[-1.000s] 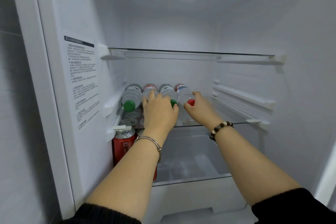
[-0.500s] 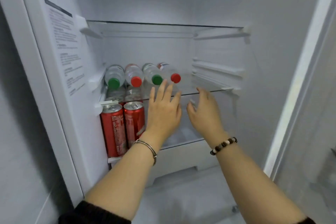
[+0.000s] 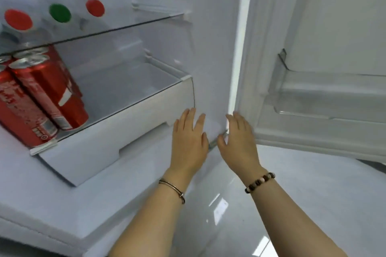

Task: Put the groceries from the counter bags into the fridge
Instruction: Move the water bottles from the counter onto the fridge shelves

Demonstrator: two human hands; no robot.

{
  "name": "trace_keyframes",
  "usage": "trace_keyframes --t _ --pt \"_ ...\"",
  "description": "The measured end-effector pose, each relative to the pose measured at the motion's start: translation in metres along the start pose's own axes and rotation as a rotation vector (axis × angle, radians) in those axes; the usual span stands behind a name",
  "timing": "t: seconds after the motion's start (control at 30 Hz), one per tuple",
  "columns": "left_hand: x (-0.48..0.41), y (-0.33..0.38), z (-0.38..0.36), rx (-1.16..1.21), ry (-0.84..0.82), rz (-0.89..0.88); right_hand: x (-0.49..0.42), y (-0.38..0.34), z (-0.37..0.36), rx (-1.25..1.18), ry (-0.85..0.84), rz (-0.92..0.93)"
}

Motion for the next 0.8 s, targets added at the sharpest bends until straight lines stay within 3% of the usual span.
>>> trace_keyframes --t 0.33,0.8 --pt "0.041 0.152 -0.101 0.146 -0.439 -0.227 0.113 0.156 0.059 0.134 -0.003 -0.363" --pt "0.148 0.521 -0.193 0.192 -0.807 -0.804 0.379 0.361 0.252 0.312 0.183 -1.041"
Point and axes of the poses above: each hand's wrist, its own x-axis away from the middle knuckle, its own z-axis out of the back of the hand, y = z × x, the point moved 3 cm from there along -x, towards the middle knuckle, and after that the axes turned 3 degrees about -y, right-handed, at the moved point
